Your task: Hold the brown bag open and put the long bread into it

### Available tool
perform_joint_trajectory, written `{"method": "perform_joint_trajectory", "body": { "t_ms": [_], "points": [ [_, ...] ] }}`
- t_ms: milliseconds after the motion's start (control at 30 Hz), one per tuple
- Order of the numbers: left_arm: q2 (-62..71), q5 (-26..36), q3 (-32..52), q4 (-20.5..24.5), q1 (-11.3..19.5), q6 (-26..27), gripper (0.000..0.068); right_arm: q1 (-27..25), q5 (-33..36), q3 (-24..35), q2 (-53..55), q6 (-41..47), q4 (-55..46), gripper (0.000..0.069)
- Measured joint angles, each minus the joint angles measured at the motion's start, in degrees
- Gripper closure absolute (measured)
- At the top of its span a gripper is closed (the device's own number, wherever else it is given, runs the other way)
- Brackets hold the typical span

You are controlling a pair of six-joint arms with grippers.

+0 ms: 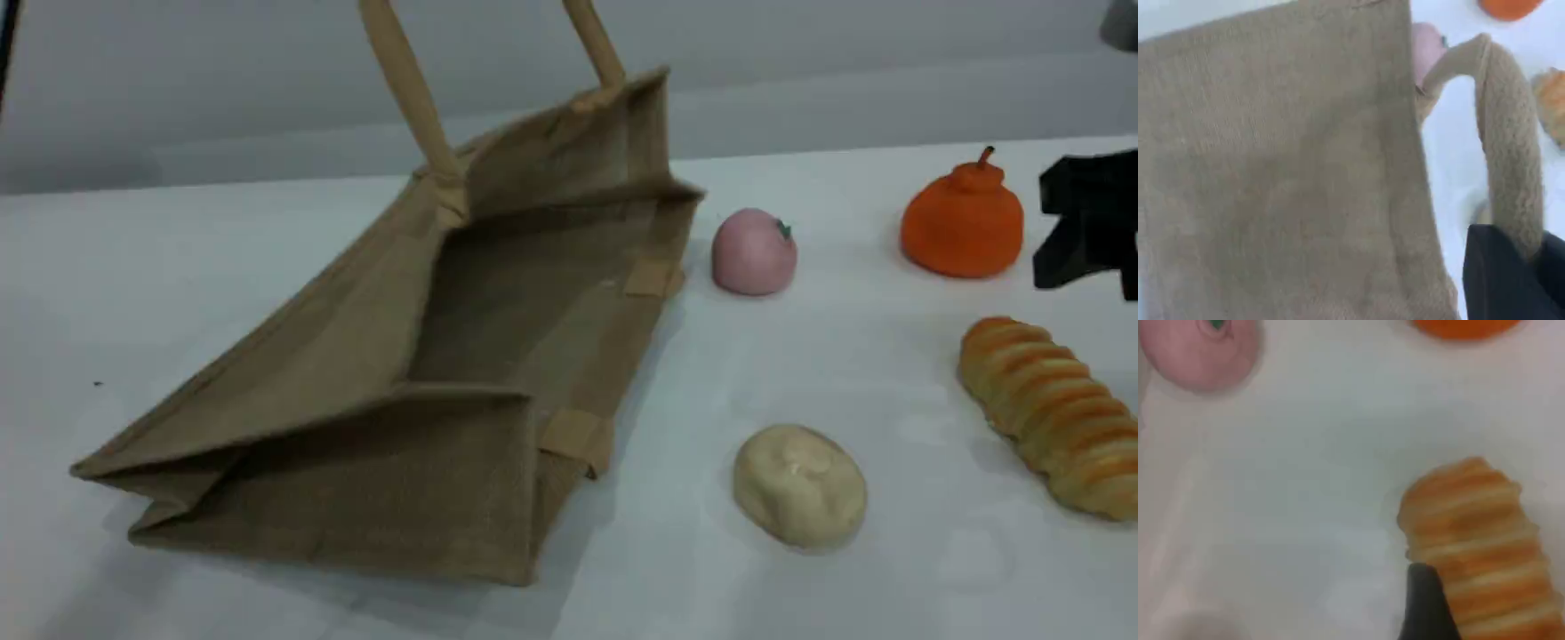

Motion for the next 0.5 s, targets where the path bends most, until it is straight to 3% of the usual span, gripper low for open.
{"method": "perform_joint_trajectory", "body": {
  "t_ms": [500],
  "points": [
    [-4.71,0.1,-2.09,-0.21,0.05,1.71,0.0594,0.0,0.9,-4.53,10.08,-0.36,0.01,0.0302]
  ]
}}
